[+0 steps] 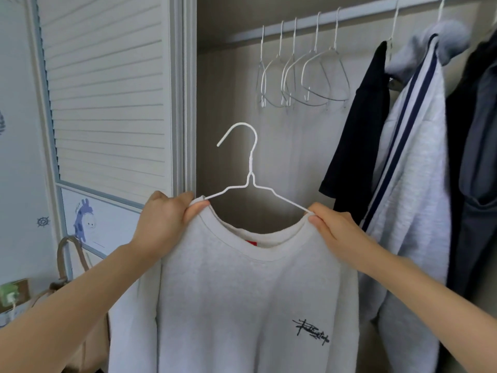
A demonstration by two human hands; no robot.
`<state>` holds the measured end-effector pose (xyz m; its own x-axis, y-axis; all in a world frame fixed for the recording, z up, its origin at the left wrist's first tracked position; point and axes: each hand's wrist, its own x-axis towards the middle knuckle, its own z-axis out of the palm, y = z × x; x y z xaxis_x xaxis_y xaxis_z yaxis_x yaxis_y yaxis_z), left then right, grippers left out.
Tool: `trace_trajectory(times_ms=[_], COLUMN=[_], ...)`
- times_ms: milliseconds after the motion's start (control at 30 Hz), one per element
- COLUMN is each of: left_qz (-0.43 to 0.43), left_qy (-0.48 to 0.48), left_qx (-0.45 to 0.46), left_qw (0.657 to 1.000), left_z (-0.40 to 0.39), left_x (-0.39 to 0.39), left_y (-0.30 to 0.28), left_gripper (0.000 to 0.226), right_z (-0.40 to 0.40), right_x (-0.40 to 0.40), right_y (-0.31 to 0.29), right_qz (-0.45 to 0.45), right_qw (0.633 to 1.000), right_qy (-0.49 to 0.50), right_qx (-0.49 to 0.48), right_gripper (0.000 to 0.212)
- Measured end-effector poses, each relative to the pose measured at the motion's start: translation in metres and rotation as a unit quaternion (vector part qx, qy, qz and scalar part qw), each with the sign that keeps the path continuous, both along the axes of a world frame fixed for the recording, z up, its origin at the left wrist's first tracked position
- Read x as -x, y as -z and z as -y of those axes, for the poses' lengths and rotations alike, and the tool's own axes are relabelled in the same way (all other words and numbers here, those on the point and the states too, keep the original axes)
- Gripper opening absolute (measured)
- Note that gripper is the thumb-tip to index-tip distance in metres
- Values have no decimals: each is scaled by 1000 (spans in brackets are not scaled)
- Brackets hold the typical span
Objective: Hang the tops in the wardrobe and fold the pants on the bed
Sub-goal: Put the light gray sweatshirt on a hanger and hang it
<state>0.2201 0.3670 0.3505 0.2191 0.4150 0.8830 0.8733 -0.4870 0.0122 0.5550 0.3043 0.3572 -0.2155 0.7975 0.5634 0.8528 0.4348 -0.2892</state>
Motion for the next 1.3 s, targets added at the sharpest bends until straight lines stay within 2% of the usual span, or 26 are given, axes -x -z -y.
trace_trajectory(times_ms=[67,133,233,333,433,533,600,667,733,800,867,933,1000,1067,1133,1233,1300], left_qz=[-10,-2,46,66,64,24,5,8,18,67,158,190,166,136,127,133,154], left_qy=[6,-16,-22,12,43,75,119,201,291,387,468,521,552,542,503,384,311], left_qx=[1,60,104,81,61,136,192,230,260,301,331,348,363,341,278,201,203], left_qw=[1000,998,993,994,995,988,974,952,921,869,804,756,732,756,808,891,916], left_z=[-3,-11,-22,-24,-28,-30,-27,-15,7,33,62,87,107,120,125,113,96], left_x=[-6,-2,17,13,-8,-31,-49,-70,-91,-111,-126,-137,-146,-158,-168,-174,-172], left_y=[-5,-11,-19,-32,-48,-58,-63,-68,-75,-81,-88,-93,-96,-97,-96,-87,-75], left_gripper=[56,58,54,47,36,54,60,60,54,47,47,64,90,113,121,117,107], right_z=[3,10,27,46,64,79,86,92,94,92,86,75,65,52,42,24,12], right_x=[4,7,8,8,6,4,9,21,33,44,51,57,66,73,78,82,82], right_y=[-6,-15,-36,-63,-99,-135,-155,-169,-183,-194,-204,-212,-218,-226,-234,-244,-246], right_qz=[11,-4,-114,-194,-348,-457,-478,-459,-443,-438,-411,-384,-365,-344,-344,-370,-363], right_qw=[1000,999,993,981,934,877,862,867,878,888,904,915,920,924,922,903,900], right_qy=[10,17,2,9,41,85,67,29,13,33,84,120,145,166,175,206,220], right_qx=[-14,-34,-42,-7,66,122,156,192,180,136,76,40,13,-17,-43,-72,-95], right_gripper=[23,24,25,29,29,23,23,20,17,18,29,38,40,40,38,5,14])
